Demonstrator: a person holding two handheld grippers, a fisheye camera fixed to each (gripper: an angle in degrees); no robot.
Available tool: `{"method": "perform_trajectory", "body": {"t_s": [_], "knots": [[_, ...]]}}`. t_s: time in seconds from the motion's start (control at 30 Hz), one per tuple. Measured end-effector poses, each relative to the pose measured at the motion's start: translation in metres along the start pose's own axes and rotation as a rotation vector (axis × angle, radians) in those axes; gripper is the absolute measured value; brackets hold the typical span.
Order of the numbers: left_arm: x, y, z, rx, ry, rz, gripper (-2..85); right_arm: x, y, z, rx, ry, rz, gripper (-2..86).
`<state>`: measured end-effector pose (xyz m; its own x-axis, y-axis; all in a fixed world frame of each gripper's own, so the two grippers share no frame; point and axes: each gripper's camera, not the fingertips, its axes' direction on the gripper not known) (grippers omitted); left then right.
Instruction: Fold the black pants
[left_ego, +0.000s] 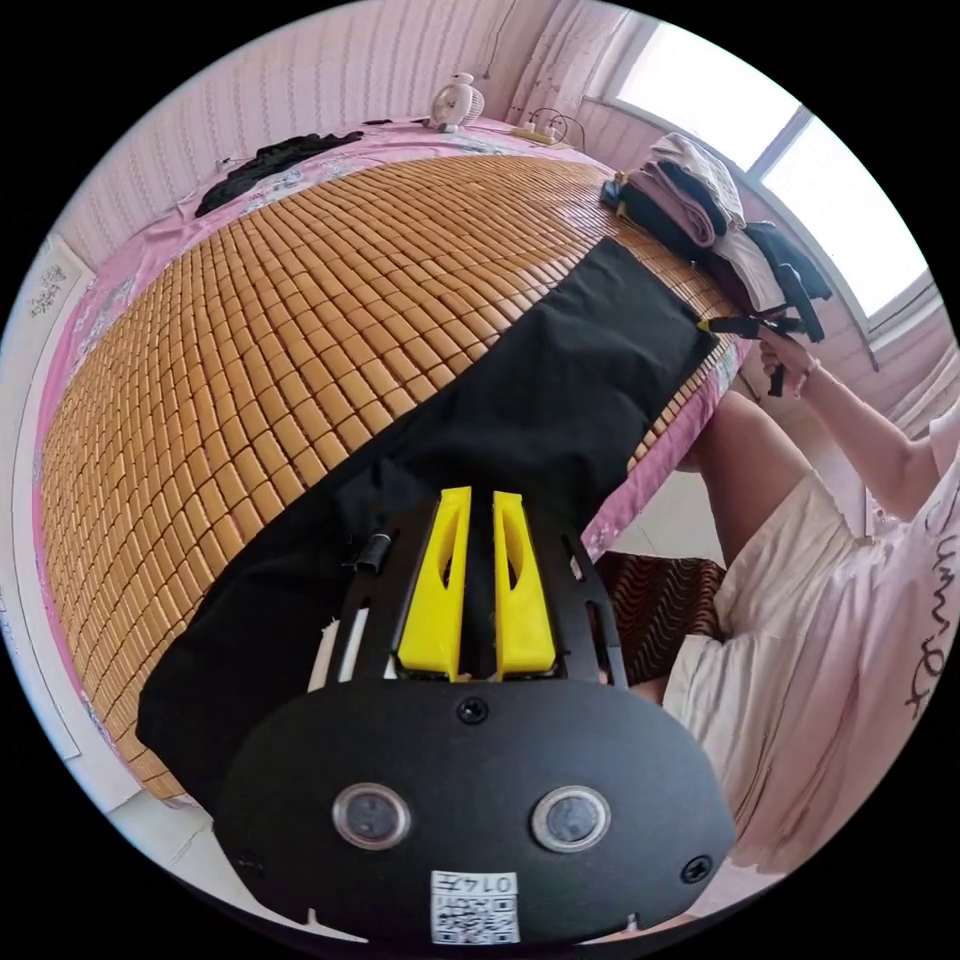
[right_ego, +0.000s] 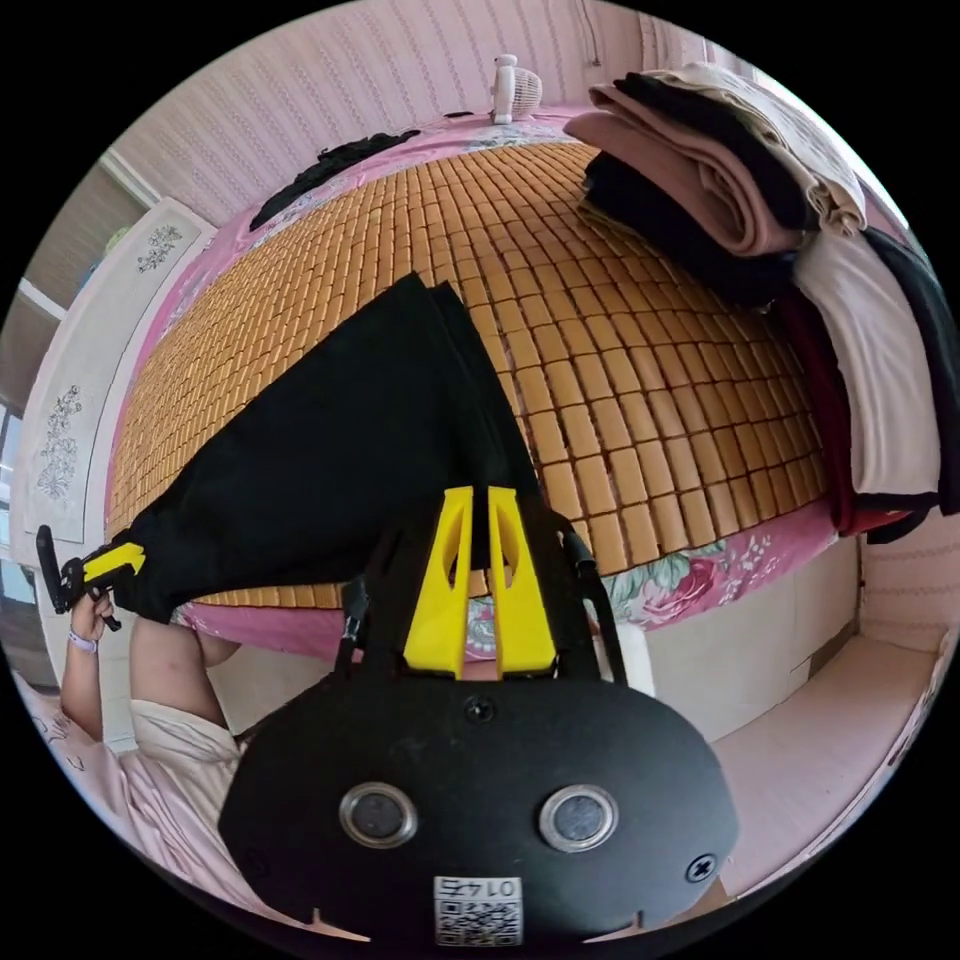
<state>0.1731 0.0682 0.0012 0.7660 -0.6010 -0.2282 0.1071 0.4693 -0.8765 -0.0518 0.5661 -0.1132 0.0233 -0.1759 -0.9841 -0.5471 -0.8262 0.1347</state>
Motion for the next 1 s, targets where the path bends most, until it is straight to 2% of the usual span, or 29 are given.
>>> {"method": "perform_trajectory", "body": {"t_s": [0.1,0.17,0.27,0.4,0.5,0.63,0.7,0.83,1.0], "knots": [[0.011,0.003,0.011,-0.016,0.025,0.006,4.7,-0.008,0.010,-0.023,0.044,0.003,-0.039,1.9],[0.018,0.004,0.012,0.004,0.033,0.018,4.8,0.002,0.025,-0.037,0.075,0.027,0.015,2.2],[0.026,0.005,0.020,0.007,0.040,0.027,4.9,0.017,0.037,-0.019,0.022,0.012,0.071,4.5],[0.029,0.008,0.039,-0.042,0.021,0.028,5.3,0.028,0.042,-0.012,0.051,0.003,0.180,10.2],[0.025,0.013,0.045,-0.048,-0.011,-0.003,5.3,0.025,0.041,0.010,0.014,-0.096,0.168,11.0],[0.017,0.022,0.066,-0.106,-0.074,-0.046,5.2,-0.012,0.040,0.024,-0.018,0.115,0.002,8.4],[0.015,0.026,0.069,-0.063,-0.056,-0.069,4.1,-0.020,0.041,0.023,-0.010,0.081,-0.083,5.2],[0.021,0.022,0.077,-0.055,-0.061,-0.044,0.5,-0.017,0.046,0.031,-0.076,0.178,-0.159,3.1],[0.054,-0.014,0.104,0.011,0.069,0.069,-0.6,0.034,0.064,0.025,-0.082,0.320,-0.016,4.3]]}}
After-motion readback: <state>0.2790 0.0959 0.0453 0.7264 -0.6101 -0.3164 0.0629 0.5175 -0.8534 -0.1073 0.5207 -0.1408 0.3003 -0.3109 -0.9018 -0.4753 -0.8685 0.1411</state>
